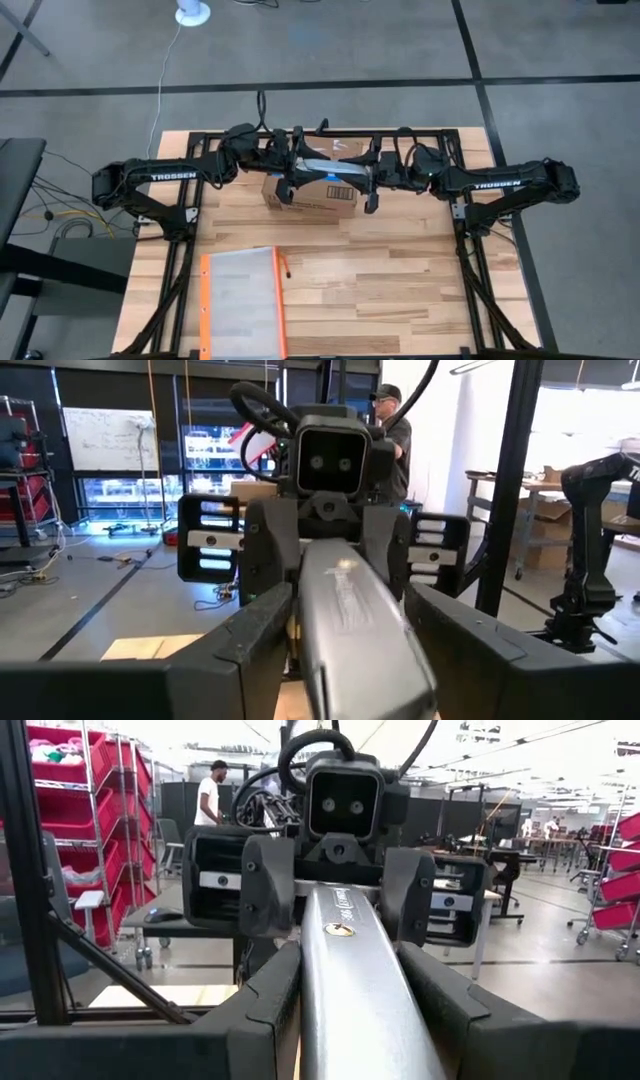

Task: Unpack boxes
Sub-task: Open the cardboard box with the silver cutter

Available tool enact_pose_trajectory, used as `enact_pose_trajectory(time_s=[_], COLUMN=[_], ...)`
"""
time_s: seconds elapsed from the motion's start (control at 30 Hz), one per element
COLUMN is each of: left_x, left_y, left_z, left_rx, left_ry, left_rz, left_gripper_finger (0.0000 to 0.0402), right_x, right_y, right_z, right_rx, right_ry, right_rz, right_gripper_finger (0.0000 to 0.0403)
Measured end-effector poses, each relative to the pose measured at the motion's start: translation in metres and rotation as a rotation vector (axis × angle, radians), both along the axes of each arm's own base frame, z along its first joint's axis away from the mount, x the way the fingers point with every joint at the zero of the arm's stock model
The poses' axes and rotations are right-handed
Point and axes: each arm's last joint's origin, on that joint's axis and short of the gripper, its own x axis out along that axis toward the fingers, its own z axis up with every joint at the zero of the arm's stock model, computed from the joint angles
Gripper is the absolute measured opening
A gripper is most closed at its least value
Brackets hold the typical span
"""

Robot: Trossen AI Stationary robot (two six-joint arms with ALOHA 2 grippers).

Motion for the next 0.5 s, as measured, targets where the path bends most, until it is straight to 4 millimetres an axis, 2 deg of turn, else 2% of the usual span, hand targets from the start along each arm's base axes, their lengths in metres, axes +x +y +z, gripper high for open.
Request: enact_pose_trajectory(time_s=[0.3,0.5], left_x=[0.0002,0.0], left_y=[-0.0001,0.0003], left_z=[-0.0019,-0.0002], left_rx=[0.018,0.006], left_ry=[0.016,0.002], left_rz=[0.002,0.013], left_gripper_finger=[0.013,0.0128], right_x=[0.0002,0.0], right_y=[0.0002,0.0001], right_z=[-0.0009,-0.0019], right_rx=[0.001,0.005], right_ry=[0.009,0.024], right_rz=[0.004,0.004], right_gripper_finger=[0.0116,0.0116])
